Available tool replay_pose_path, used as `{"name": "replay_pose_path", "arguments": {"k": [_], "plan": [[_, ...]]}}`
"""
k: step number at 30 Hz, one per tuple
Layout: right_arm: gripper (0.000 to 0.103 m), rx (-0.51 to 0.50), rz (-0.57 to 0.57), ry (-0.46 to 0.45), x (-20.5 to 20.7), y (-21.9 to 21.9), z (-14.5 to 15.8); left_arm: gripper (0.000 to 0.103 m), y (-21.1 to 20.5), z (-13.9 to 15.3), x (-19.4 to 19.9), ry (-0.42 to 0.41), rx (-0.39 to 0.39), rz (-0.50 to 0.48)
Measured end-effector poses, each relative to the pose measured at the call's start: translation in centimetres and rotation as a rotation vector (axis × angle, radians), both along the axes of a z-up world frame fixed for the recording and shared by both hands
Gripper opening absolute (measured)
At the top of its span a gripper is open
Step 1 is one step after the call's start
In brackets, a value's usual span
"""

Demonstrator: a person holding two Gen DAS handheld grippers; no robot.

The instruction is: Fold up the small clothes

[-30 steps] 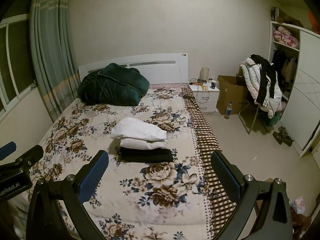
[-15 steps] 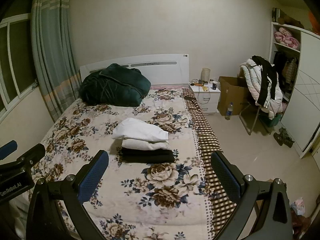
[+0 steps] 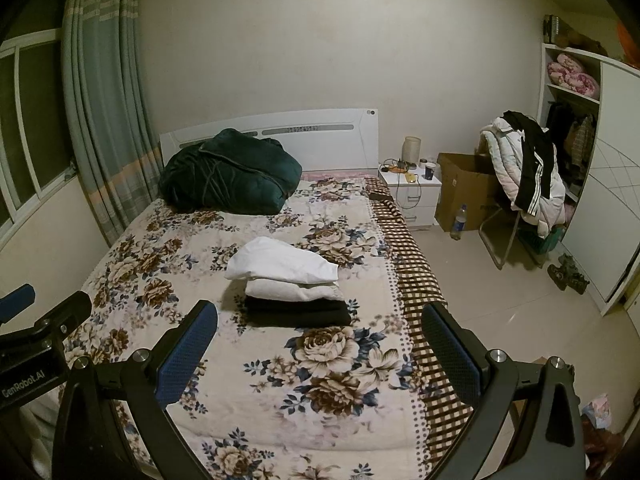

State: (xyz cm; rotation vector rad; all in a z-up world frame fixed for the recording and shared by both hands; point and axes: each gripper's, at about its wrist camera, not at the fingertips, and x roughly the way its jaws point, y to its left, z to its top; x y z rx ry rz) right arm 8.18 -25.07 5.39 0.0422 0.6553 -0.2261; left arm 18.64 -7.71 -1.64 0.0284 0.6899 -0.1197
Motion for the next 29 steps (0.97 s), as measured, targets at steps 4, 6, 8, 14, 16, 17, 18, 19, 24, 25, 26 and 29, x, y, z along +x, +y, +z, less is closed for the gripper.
{"name": "replay_pose_path", "arguments": {"k": [4,6,8,14,16,17,18,19,24,25,26,29], "plan": [[0.103,0.001,-0.001,-0.002,0.0,0.2,0.1,0.103,0.0,0.0,0.0,0.000,0.000,-0.001],[0.103,0.001,0.000,-0.002,0.0,0.3,0.0,0.103,0.0,0.0,0.0,0.000,0.000,0.000],[0.103,0.001,-0.001,-0.002,0.0,0.3,0.0,0.103,0.1,0.0,0.0,0.002,-0.001,0.000],[0.103,0.002,0.001,-0.003,-0.1,0.5,0.0,0.103,0.3,0.1,0.2,0.001,0.002,0.001],[0.103,0.001,-0.003,-0.003,-0.3,0.6,0.0,0.103,0.2,0.0,0.1,0.002,0.001,-0.002],[0.103,0.003,-0.002,-0.003,-0.3,0.6,0.0,0.103,0.2,0.0,0.1,0.001,0.002,-0.002],[0.103,0.005,0.000,-0.002,-0.1,0.7,0.2,0.103,0.2,0.0,0.1,0.000,0.003,-0.001],[0.103,0.006,0.002,-0.002,0.0,0.8,0.2,0.103,0.2,0.1,0.2,0.000,0.004,0.000],[0.103,0.009,0.004,-0.002,0.4,1.1,0.4,0.103,0.8,0.2,0.4,-0.002,0.006,0.005],[0.103,0.009,0.003,-0.003,0.4,1.2,0.4,0.103,0.9,0.2,0.4,-0.003,0.007,0.007],[0.103,0.007,0.004,-0.003,0.6,1.3,0.5,0.103,1.2,0.3,0.5,-0.004,0.007,0.010],[0.103,0.008,0.003,-0.003,0.4,1.2,0.5,0.103,1.5,0.4,0.7,-0.005,0.006,0.009]]}}
